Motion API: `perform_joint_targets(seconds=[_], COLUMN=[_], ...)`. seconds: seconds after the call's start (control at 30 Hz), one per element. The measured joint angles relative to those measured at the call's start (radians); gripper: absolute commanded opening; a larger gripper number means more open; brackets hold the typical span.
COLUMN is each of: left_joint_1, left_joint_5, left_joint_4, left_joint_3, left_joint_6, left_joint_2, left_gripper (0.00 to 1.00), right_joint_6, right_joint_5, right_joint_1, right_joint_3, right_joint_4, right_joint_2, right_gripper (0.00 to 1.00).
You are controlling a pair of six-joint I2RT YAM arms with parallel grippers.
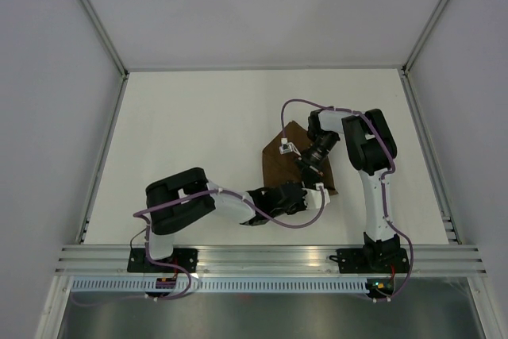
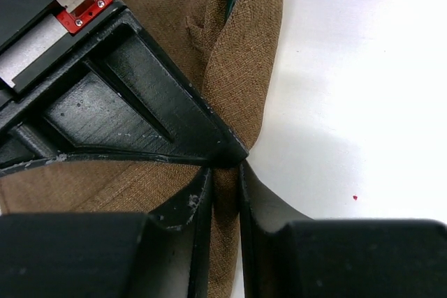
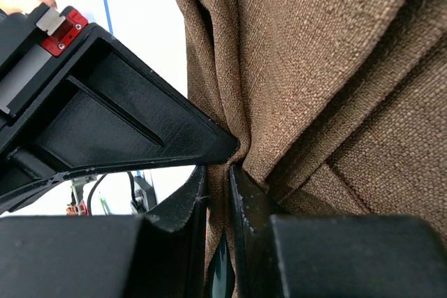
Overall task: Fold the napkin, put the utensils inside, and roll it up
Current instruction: Roll the napkin with the utensil
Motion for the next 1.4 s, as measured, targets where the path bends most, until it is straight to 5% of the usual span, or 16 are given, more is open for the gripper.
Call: perform_joint_targets(seconds=[0.17,0.27,0.7,0.93,1.13,1.4], left_joint_1=[0.048,0.082,0.225,0.324,0.393,0.433], left_joint_5=[0.128,0.212,0.564,0.811,1.006,1.138], left_joint_4=[-0.064,-0.098,-0.235,-0.323,-0.399,-0.510], left_joint_3=[0.027,0.047,0.131,0.228,0.325,0.436], left_joint_6=[-0.034,-0.057,-0.178,-0.268,-0.338,-0.388], left_joint_2=[-0.009,-0.010,0.010,0.086,0.176,0.263], left_gripper=[0.02,0.02,0.02,0.02,0.02,0.02], right_joint_6=[0.002,0.007,0.213,0.229,0.221,0.249], right_joint_5=[-0.006,-0.009,-0.048,-0.049,0.023,0.267], right_joint_1=[-0.006,-0.014,-0.193,-0.321,-0.256,0.067], right_joint_3=[0.001,0.000,-0.006,-0.264,-0.625,-0.961], right_joint_4=[-0.019,-0.015,0.315,0.518,0.732,1.036], right_joint_2=[-0.004,-0.030,-0.332,-0.600,-0.931,-1.209], right_gripper=[0.46,0.51,0.55,0.59,0.67,0.72])
